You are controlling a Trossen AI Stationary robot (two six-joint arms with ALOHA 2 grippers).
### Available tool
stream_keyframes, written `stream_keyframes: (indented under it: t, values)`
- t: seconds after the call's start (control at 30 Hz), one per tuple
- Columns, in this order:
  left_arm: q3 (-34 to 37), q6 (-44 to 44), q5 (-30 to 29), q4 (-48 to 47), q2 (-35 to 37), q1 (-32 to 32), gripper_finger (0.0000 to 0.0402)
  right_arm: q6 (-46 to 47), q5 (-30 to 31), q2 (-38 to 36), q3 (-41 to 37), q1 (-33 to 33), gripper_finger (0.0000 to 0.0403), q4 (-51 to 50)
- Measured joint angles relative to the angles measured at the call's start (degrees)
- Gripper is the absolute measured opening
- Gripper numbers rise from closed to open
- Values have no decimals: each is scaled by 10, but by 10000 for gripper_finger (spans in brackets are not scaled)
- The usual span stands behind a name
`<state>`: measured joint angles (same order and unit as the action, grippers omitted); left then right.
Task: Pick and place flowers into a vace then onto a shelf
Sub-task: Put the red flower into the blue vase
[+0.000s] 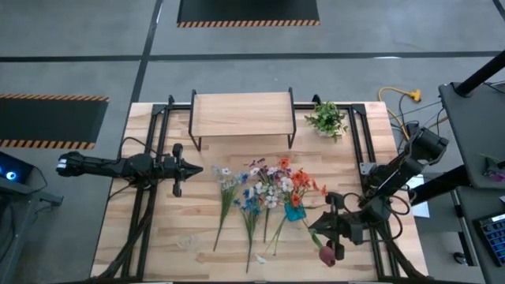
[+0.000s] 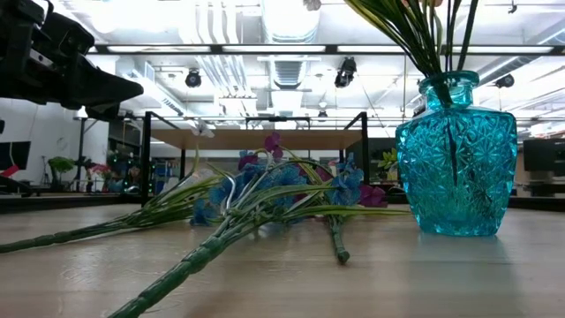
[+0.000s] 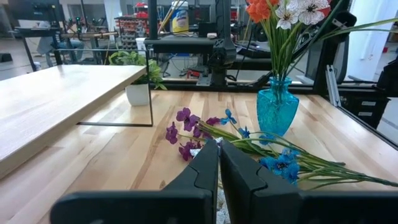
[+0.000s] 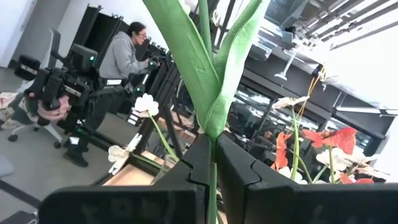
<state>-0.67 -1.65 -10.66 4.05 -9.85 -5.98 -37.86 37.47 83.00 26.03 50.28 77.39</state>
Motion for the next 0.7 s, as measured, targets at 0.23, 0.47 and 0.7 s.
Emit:
stream_keyframes:
  t: [0.23, 0.47, 0.7]
  values:
    - [0, 0, 0, 0, 0, 0, 0, 53, 1, 0, -24, -6, 11, -5]
    - [0, 0, 0, 0, 0, 0, 0, 105, 1, 3, -55, -31, 11, -5]
    - [0, 0, 0, 0, 0, 0, 0, 139, 2, 3, -68, -52, 11, -5]
